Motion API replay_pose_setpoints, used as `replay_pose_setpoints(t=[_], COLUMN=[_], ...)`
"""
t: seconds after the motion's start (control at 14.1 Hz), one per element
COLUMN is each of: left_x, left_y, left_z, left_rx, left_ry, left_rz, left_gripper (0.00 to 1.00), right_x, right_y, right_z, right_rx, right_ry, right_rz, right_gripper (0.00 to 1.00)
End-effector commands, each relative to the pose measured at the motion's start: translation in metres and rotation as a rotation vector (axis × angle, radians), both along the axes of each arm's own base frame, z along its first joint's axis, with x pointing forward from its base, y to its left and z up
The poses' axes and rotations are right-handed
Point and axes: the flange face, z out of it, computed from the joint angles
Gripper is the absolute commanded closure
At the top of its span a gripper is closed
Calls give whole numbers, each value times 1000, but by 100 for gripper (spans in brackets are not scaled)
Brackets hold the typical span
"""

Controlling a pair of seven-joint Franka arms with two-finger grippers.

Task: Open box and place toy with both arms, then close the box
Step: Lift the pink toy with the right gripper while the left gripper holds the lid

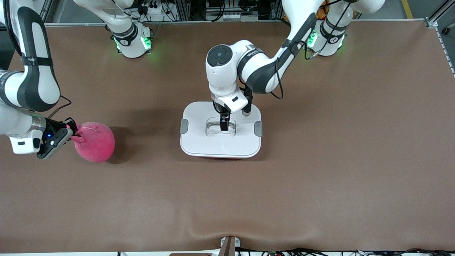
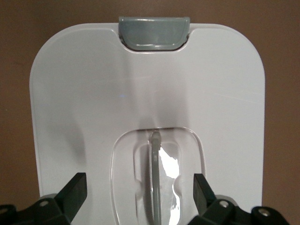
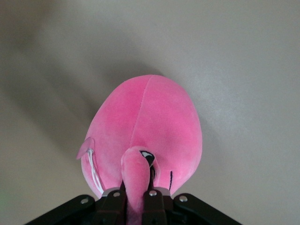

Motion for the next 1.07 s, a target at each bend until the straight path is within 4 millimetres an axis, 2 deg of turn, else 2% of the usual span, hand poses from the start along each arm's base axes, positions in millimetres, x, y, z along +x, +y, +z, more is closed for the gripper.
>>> replay_pose_setpoints(t=[0.0,0.28,0.43,0.64,0.78,1.0], left_x=[1,6,8,8,10,12], left_y=[-5,-8,-10,-11,-9,-8], left_z=[-8,-2,1,0,2,4], left_rx=[12,-32,-62,-63,-61,-71], left_ry=[-32,-59,-75,-79,-84,-89], left_rz=[32,33,53,40,38,40], left_gripper=[0,0,0,3,14,22], right_x=[-2,-3,-2,-4,-7,-4], right_y=[3,8,2,-1,-16,-25], right_z=[14,22,24,40,40,43], right_rx=[4,-11,-18,-28,31,71], right_ry=[7,18,17,10,27,24], right_rz=[-74,-216,-284,-404,-469,-532], right_gripper=[100,100,100,100,100,100])
